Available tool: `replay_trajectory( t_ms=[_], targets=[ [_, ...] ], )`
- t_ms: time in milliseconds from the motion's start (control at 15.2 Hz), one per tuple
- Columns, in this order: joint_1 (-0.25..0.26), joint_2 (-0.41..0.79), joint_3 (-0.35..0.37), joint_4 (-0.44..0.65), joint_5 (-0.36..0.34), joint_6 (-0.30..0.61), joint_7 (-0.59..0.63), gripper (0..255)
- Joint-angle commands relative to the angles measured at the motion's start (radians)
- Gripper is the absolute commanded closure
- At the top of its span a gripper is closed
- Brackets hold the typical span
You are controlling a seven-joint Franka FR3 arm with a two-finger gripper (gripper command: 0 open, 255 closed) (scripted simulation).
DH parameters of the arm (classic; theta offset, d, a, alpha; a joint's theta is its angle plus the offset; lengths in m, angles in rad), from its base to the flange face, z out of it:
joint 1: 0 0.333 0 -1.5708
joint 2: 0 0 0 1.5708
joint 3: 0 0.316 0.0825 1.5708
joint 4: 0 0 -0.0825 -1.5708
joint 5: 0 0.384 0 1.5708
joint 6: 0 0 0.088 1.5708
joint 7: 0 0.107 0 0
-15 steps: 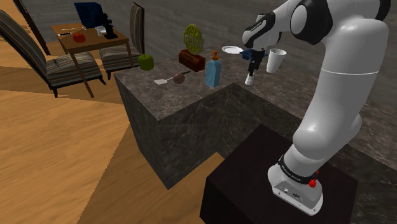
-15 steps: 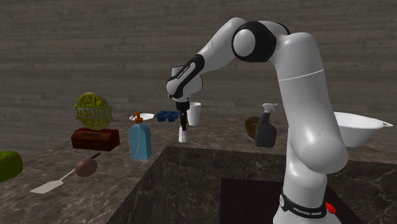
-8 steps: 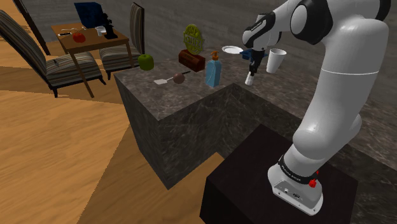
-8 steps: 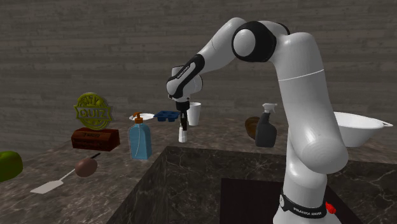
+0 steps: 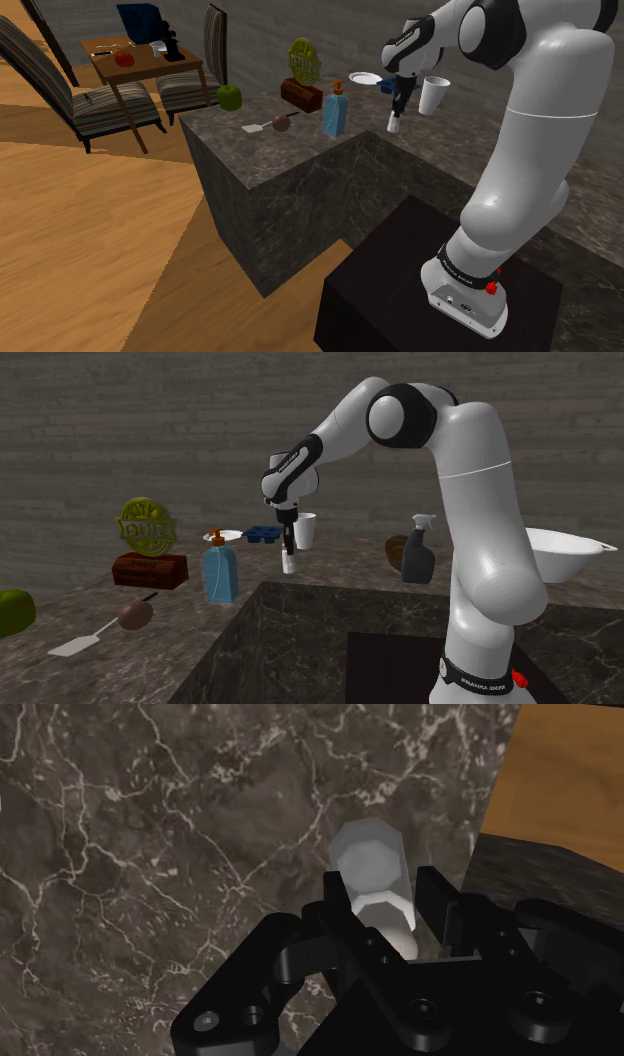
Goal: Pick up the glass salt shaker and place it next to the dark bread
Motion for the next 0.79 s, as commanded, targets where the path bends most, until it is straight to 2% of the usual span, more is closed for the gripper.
replay_trajectory(
  t_ms=[0,726],
  targets=[
    [0.001,-0.013,-0.003,0.014,-0.006,-0.025,0.001,255],
    [0.011,-0.070,-0.013,0.096,-0.035,-0.158,0.008,255]
  ],
)
